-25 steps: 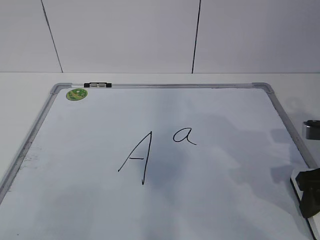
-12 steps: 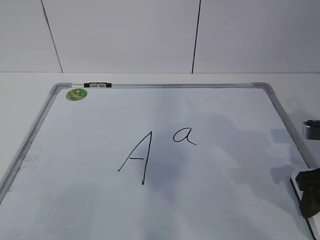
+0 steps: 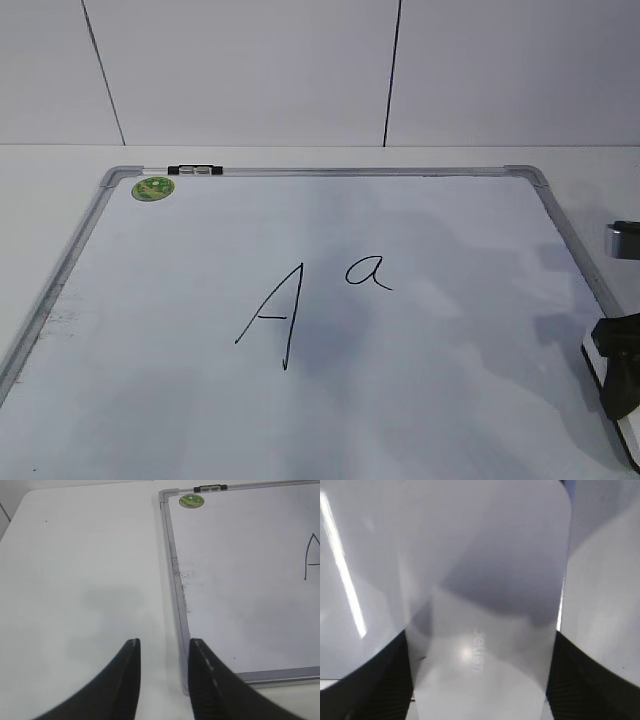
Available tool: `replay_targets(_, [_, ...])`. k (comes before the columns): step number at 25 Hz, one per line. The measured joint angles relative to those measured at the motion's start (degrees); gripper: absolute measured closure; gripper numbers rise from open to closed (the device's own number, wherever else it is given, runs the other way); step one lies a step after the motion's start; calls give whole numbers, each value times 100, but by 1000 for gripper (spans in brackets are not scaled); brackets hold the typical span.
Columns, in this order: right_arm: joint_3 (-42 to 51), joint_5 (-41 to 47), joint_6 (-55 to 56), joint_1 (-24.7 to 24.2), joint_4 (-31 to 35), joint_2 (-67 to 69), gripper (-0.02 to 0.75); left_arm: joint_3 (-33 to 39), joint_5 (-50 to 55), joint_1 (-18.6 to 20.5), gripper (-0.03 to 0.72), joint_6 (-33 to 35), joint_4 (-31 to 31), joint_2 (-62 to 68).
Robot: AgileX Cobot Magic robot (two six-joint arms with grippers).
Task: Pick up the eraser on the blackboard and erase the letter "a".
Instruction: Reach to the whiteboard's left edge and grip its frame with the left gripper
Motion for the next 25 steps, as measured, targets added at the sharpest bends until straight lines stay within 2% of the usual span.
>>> replay_targets(13, [-483,571,-149,0,288,0,179,-140,-108,0,443,0,0,178])
replay_targets(19, [-555,650,-358,0,674,0,180,-315,-719,0,443,0,79,1282])
replay_targets(25, [-610,671,-393,0,777,0,180,-656,-1684,-43,443,0,56,2515])
